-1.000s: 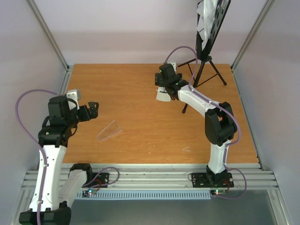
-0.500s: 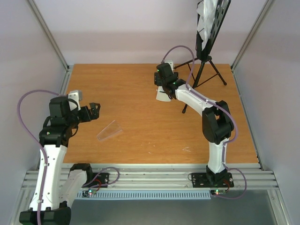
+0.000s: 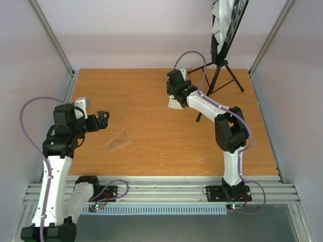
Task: Pack up the instrument practice props
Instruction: Move the metronome to the center of the board.
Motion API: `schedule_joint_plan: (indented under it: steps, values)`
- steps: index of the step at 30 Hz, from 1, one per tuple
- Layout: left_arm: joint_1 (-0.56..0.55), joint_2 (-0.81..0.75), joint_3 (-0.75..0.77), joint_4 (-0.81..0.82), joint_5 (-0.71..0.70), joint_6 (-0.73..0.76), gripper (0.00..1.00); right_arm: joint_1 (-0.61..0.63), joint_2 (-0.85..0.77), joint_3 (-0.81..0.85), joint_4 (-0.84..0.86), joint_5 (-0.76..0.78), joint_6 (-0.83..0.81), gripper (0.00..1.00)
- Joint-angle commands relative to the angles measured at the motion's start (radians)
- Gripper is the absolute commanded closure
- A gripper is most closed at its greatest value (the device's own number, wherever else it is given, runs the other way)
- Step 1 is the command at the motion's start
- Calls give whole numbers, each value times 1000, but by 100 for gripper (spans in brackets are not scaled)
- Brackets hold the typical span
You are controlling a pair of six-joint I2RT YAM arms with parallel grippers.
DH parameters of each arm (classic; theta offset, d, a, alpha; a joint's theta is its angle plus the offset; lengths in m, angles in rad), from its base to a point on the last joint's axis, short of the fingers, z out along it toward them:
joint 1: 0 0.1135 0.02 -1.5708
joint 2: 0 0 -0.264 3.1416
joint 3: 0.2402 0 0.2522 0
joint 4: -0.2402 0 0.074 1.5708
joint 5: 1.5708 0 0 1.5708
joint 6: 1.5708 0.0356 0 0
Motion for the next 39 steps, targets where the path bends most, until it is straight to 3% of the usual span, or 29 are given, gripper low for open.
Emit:
schedule_joint_plan:
  steps: [1, 14, 27, 39]
  values:
    - [-4, -18, -7, 40, 21, 10, 1, 7, 5, 20, -4, 36, 18, 23]
    - [-6, -23, -11, 38, 5, 10, 1, 7, -36, 5, -7, 15, 3, 44]
    - [-5, -22, -12, 37, 5, 10, 1, 148, -295, -245, -10, 77, 19, 45]
    - [-6, -22, -15, 38, 4, 10, 1, 376, -547, -496, -147, 261, 284, 46]
